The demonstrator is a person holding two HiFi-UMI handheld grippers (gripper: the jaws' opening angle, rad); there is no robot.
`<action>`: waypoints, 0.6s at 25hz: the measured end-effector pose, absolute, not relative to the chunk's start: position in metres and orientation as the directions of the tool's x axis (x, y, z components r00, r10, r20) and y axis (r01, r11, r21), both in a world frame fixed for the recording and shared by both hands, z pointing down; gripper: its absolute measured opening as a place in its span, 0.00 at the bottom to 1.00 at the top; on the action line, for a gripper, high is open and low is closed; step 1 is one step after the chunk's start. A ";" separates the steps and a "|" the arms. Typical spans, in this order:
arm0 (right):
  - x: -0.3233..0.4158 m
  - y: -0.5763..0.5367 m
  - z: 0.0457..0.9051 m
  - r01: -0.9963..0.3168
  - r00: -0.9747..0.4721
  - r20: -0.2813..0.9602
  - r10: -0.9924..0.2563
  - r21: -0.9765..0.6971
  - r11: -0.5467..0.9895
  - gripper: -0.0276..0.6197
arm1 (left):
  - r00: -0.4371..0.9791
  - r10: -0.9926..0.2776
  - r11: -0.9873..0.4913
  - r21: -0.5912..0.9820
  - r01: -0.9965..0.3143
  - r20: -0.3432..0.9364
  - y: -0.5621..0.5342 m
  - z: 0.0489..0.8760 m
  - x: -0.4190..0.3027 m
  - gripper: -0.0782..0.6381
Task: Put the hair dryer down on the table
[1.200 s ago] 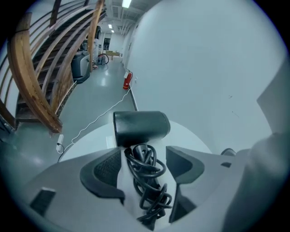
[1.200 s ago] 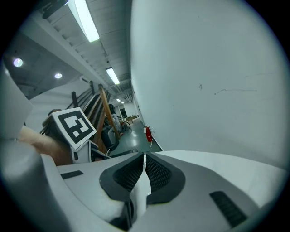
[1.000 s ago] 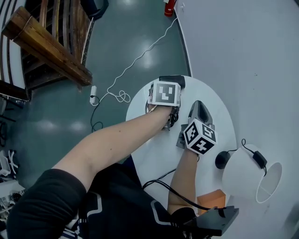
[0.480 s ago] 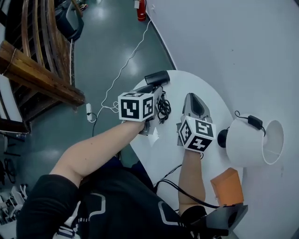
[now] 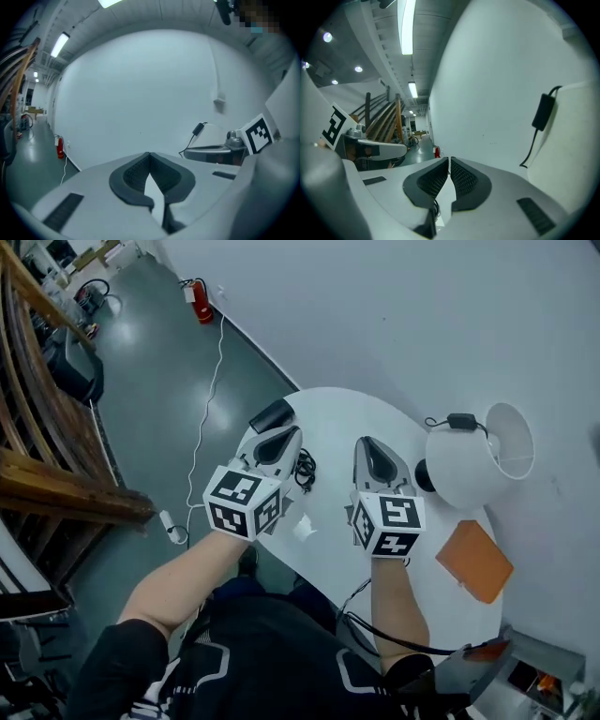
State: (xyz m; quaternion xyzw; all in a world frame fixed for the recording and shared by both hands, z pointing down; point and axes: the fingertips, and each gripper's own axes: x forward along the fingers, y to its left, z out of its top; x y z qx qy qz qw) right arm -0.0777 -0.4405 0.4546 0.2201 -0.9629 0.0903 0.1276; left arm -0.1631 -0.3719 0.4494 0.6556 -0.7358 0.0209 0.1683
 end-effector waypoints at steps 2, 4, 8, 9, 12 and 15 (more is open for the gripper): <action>-0.065 -0.438 0.444 -0.493 -0.849 0.276 -0.450 -0.108 0.864 0.09 | -0.029 -0.969 0.066 0.147 -0.987 0.244 -0.370 0.434 -0.150 0.12; -0.050 -0.437 0.433 -0.544 -0.822 0.265 -0.505 -0.099 0.833 0.09 | 0.035 -0.976 -0.008 0.123 -0.992 0.213 -0.369 0.421 -0.136 0.12; -0.018 -0.432 0.415 -0.642 -0.753 0.251 -0.608 -0.080 0.762 0.09 | 0.149 -0.976 -0.136 0.094 -0.986 0.158 -0.363 0.397 -0.109 0.12; -0.011 -0.430 0.412 -0.661 -0.737 0.249 -0.628 -0.075 0.746 0.09 | 0.161 -0.976 -0.148 0.097 -0.984 0.147 -0.359 0.391 -0.105 0.12; 0.007 -0.419 0.399 -0.706 -0.693 0.244 -0.679 -0.039 0.707 0.09 | 0.169 -0.978 -0.151 0.142 -0.978 0.123 -0.349 0.375 -0.097 0.12; 0.028 -0.411 0.379 -0.751 -0.650 0.210 -0.730 -0.034 0.659 0.09 | 0.236 -0.966 -0.226 0.101 -0.969 0.102 -0.346 0.362 -0.079 0.12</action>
